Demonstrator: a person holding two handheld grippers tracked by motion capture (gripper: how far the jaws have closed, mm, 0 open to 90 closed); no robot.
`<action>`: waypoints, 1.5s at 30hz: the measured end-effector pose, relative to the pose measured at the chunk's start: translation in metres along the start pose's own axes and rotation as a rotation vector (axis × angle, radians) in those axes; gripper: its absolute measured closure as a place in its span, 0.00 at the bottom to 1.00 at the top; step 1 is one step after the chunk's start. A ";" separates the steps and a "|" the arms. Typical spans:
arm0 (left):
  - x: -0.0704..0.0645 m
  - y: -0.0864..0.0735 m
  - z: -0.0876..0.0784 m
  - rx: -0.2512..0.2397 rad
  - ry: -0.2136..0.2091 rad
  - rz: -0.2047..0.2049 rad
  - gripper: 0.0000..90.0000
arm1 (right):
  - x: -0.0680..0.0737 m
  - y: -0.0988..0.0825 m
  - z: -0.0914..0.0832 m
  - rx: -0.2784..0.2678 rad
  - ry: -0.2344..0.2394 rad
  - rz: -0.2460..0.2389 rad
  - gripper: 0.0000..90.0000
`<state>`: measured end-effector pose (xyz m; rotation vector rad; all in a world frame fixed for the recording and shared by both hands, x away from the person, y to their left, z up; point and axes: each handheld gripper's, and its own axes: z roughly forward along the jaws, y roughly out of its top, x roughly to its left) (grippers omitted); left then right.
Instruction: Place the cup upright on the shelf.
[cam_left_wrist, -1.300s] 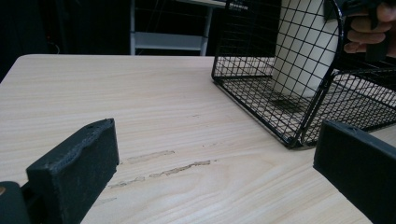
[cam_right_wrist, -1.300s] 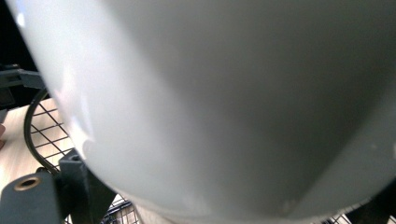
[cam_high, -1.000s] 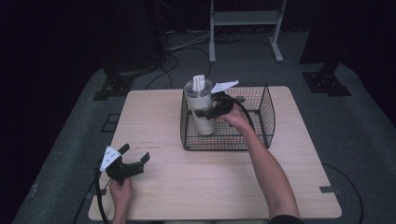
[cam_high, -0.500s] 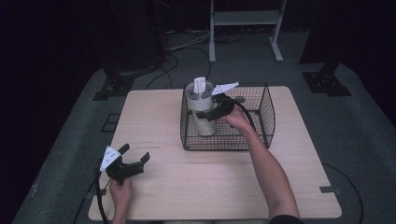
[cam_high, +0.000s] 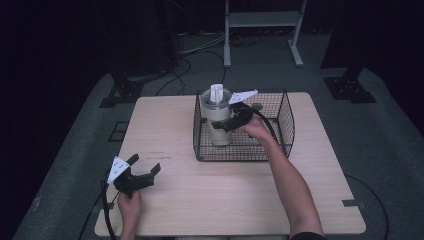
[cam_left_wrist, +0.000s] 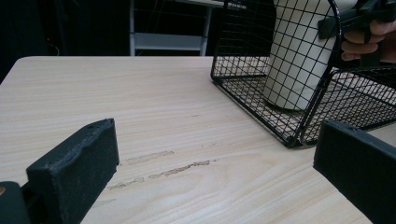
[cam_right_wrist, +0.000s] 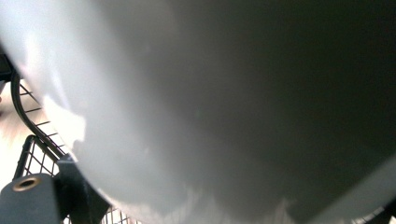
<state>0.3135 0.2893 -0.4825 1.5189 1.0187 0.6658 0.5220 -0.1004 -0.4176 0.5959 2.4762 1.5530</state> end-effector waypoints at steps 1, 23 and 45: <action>0.000 0.000 0.000 0.001 0.001 0.001 0.00 | 0.000 0.000 0.000 0.001 -0.003 0.004 0.09; 0.000 0.000 0.000 0.005 0.003 0.007 0.00 | 0.003 -0.004 -0.010 0.012 -0.010 -0.020 0.09; 0.000 0.000 0.000 0.004 0.005 0.006 0.00 | 0.002 -0.010 -0.022 0.033 -0.002 -0.011 0.09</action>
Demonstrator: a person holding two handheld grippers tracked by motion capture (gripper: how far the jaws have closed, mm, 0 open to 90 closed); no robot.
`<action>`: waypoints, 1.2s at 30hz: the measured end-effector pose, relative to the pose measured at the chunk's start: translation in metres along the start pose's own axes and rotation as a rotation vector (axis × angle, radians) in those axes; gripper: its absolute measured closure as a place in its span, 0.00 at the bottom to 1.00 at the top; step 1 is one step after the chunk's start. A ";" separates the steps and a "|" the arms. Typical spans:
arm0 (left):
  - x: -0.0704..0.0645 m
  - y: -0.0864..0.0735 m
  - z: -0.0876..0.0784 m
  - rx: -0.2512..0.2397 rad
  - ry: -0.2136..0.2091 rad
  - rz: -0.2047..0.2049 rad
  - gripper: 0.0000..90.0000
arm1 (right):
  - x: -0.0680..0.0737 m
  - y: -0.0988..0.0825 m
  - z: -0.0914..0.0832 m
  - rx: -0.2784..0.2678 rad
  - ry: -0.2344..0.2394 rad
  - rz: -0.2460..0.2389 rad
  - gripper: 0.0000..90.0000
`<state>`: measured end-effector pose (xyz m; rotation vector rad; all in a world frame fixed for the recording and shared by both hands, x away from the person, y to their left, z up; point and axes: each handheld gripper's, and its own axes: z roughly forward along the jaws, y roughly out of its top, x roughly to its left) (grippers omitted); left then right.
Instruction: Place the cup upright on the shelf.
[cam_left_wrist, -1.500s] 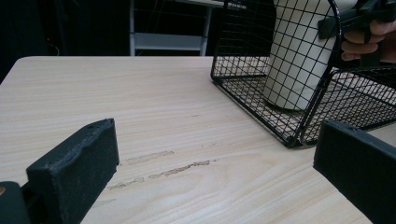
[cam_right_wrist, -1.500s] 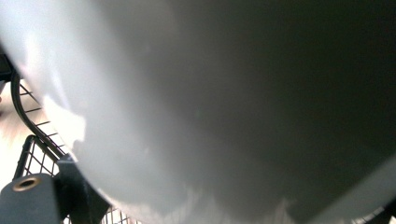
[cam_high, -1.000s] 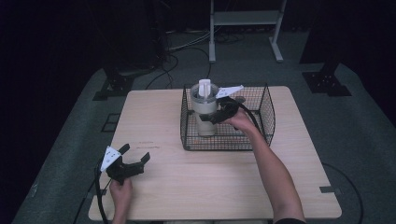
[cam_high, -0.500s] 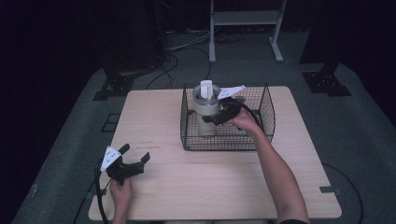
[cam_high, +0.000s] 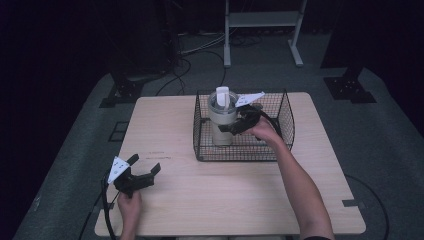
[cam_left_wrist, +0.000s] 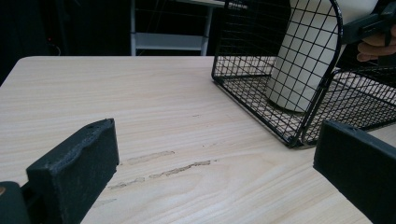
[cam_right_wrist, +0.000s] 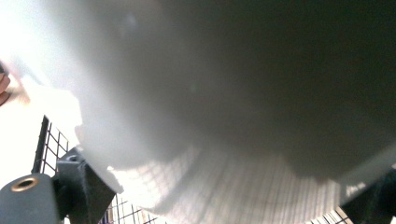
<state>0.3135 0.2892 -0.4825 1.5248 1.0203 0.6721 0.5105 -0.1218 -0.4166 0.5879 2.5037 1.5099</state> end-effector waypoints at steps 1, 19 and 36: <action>0.000 0.000 0.000 0.000 0.000 0.001 0.00 | 0.001 0.000 0.000 0.001 -0.003 0.005 0.09; 0.000 0.000 0.000 -0.001 -0.002 0.003 0.00 | 0.005 0.002 -0.017 0.010 -0.029 -0.005 0.09; -0.001 0.000 0.000 -0.001 -0.002 0.001 0.00 | 0.009 0.005 -0.048 0.038 -0.082 0.015 0.10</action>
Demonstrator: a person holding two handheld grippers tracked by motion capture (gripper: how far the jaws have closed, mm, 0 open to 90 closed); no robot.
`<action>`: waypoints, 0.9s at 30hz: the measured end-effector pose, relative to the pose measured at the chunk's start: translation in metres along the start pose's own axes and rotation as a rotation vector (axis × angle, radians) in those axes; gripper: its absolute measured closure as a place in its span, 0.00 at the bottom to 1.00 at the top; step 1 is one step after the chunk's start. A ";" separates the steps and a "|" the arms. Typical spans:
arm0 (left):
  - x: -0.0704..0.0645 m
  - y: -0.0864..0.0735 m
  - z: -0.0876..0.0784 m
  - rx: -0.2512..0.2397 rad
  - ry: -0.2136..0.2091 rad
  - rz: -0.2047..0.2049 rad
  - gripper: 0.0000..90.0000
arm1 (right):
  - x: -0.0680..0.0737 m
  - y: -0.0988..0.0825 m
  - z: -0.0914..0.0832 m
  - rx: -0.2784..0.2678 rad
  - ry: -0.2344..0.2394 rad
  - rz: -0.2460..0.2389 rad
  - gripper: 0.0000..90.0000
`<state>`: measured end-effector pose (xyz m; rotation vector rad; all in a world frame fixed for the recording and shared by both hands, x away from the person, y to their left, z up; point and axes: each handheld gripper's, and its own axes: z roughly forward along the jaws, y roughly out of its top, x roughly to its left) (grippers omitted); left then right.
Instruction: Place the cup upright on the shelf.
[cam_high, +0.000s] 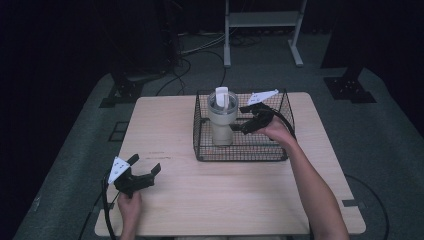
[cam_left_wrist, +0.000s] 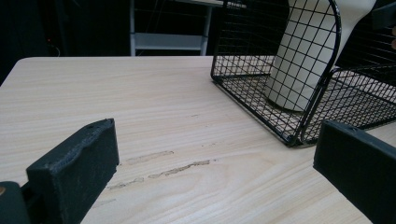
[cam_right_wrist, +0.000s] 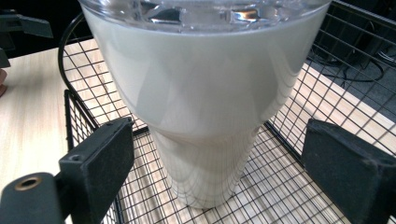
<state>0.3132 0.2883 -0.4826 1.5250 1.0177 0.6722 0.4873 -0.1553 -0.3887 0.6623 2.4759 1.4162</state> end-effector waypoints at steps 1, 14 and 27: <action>0.000 0.000 0.000 0.001 0.000 0.002 0.00 | 0.001 0.000 -0.002 -0.004 -0.002 0.004 0.10; 0.000 0.000 0.000 0.000 0.001 0.001 0.00 | 0.004 0.004 -0.024 0.015 -0.028 0.023 0.10; 0.000 0.000 0.000 -0.001 0.001 0.002 0.00 | 0.014 0.004 -0.055 -0.015 -0.062 0.003 0.10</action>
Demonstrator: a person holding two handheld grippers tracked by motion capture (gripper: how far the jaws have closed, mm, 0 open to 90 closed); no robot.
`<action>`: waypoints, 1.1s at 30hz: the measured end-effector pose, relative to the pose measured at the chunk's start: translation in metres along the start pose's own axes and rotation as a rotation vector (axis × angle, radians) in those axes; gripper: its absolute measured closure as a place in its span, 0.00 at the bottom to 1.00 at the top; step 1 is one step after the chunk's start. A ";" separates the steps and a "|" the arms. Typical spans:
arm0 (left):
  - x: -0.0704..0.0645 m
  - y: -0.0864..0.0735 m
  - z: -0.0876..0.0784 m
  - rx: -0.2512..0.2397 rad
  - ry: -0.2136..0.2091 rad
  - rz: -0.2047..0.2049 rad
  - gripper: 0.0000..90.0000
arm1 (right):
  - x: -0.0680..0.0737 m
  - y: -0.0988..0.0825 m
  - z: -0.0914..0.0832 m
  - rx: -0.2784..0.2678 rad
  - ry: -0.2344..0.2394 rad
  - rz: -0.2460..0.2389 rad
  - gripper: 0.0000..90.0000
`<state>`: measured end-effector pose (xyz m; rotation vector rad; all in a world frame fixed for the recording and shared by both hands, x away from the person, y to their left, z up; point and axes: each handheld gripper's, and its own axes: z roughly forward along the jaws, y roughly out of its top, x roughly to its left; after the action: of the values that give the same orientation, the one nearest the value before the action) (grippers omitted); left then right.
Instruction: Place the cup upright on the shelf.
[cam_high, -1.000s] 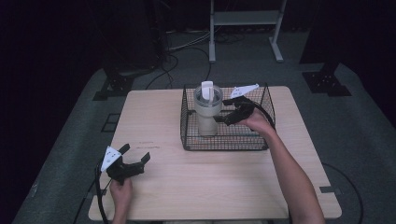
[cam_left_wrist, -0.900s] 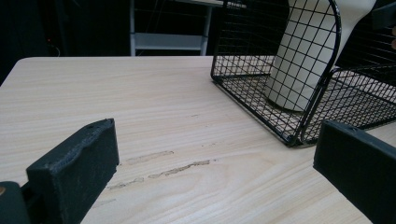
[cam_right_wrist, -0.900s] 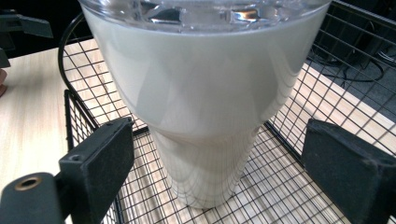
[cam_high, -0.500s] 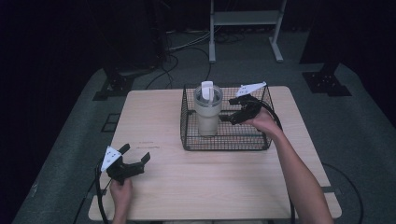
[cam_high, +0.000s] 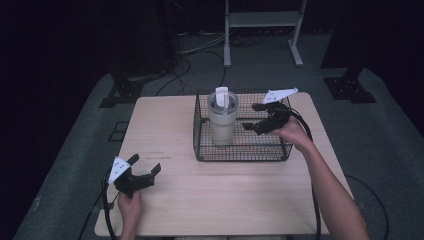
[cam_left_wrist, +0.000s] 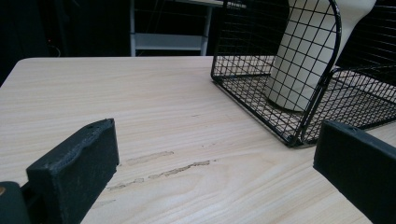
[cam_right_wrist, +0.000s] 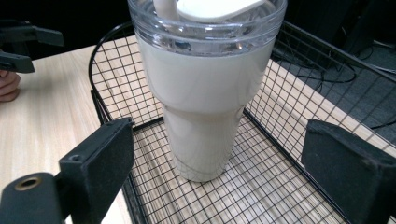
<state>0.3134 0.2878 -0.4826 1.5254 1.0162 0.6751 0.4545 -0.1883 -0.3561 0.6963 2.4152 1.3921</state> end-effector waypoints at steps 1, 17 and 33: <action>0.000 0.000 0.000 0.000 0.000 0.000 0.00 | 0.000 0.000 -0.003 -0.004 -0.001 0.002 0.10; 0.000 0.000 0.000 0.000 0.001 0.003 0.00 | 0.012 -0.007 -0.032 -0.011 -0.007 -0.017 0.10; 0.000 0.000 0.000 -0.002 0.001 -0.002 0.00 | 0.025 -0.030 -0.050 -0.013 0.024 -0.004 0.10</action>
<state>0.3135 0.2873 -0.4827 1.5224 1.0177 0.6750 0.4029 -0.2246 -0.3566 0.6758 2.4225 1.4210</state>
